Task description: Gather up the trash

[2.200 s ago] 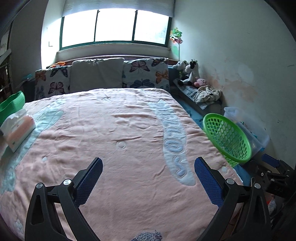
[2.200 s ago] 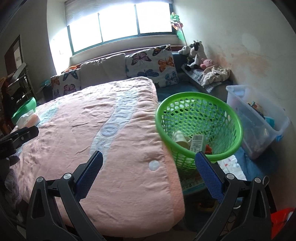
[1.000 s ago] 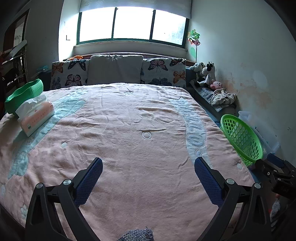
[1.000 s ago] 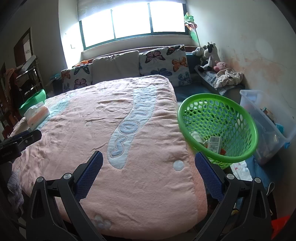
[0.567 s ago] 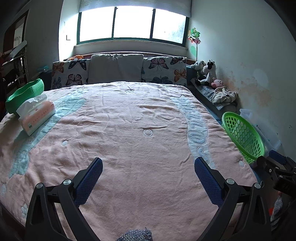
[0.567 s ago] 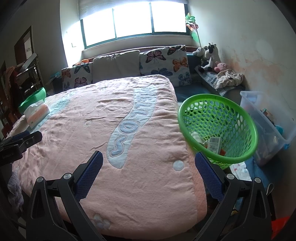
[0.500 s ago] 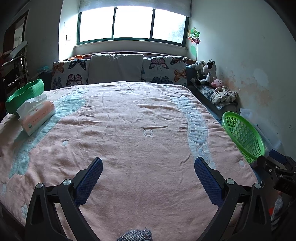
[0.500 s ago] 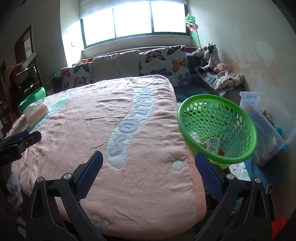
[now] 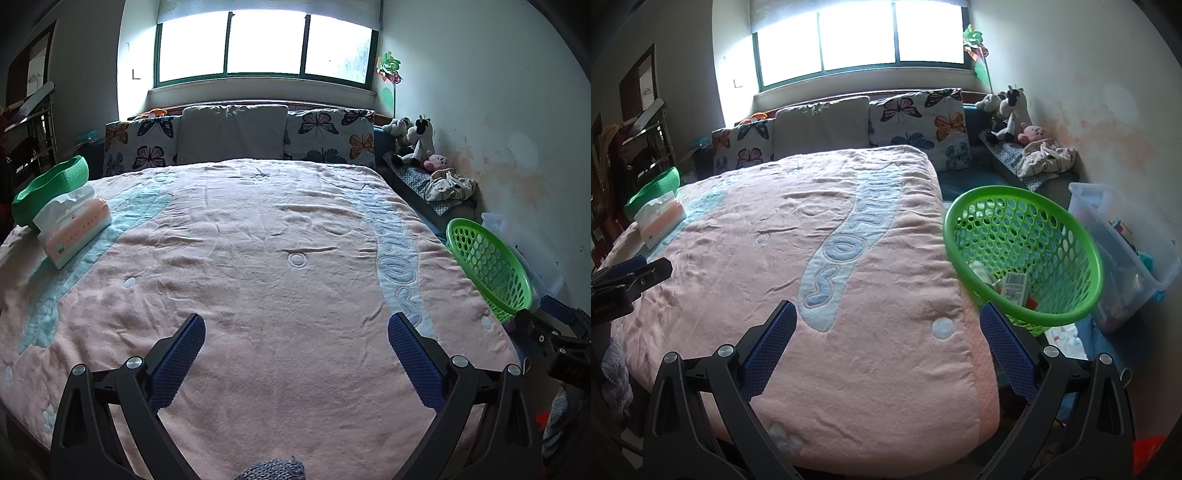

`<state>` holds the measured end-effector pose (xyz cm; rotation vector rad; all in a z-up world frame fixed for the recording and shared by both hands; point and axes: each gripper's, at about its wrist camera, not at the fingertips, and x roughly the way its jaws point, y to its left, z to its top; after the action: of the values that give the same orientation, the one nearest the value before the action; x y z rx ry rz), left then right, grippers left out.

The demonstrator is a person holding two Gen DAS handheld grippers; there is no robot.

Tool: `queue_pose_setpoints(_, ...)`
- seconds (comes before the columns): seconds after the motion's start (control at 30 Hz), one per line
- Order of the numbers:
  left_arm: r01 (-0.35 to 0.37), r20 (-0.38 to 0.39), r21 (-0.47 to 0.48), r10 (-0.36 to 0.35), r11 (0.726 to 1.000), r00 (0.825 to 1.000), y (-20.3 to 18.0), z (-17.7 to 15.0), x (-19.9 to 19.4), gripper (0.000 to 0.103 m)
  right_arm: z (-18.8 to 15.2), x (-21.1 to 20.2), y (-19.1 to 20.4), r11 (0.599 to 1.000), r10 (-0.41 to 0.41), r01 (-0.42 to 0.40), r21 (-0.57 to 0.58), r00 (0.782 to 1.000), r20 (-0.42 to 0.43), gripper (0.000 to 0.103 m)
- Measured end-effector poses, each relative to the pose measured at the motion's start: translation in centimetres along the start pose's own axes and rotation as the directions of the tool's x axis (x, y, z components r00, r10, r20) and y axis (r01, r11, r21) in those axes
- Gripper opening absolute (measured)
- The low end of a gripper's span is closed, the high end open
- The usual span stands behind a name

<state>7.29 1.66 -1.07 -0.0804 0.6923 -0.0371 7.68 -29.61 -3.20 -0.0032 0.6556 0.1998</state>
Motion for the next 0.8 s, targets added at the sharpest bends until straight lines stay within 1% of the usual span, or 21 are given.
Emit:
queue_pose_setpoints(0.5,-0.001,-0.006,0.022,0.001,1.0,1.0,-0.54,-0.14,0.24,0.096,-0.24,0.37,0.2,1.0,0.006,-0.006,-0.002,1.0,-0.011,0.099)
queue_pose_setpoints(0.8,0.003,-0.003,0.017,-0.003,1.0,1.0,-0.58,-0.3,0.31,0.096,-0.45,0.66,0.56,1.0,0.01,-0.01,-0.01,1.0,-0.016,0.099)
